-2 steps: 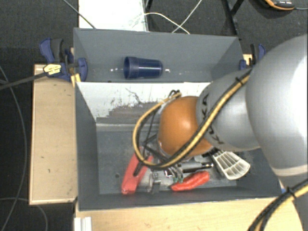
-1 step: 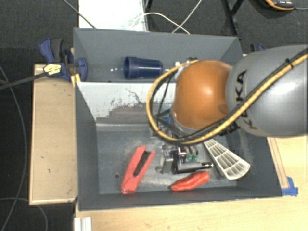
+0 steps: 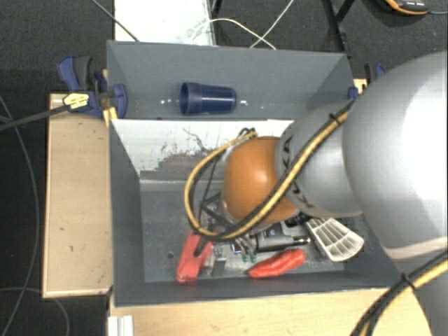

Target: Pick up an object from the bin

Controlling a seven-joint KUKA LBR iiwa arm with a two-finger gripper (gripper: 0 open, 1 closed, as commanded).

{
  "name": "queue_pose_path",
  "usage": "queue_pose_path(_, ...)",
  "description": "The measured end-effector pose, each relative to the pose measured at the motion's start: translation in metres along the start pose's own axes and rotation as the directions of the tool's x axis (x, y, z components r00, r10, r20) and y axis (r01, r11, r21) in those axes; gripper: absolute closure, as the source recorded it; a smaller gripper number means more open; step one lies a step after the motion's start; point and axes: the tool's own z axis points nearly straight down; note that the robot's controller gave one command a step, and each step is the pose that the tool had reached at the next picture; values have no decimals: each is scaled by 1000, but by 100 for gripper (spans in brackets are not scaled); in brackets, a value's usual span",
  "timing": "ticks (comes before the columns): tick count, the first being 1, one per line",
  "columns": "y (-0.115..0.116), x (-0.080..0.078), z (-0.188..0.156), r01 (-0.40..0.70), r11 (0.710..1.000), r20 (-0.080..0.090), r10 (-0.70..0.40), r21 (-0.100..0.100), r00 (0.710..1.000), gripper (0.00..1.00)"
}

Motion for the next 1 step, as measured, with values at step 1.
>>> queue_pose_path(1,18,12,-54,30,1000,18,-30,-2,999,0)
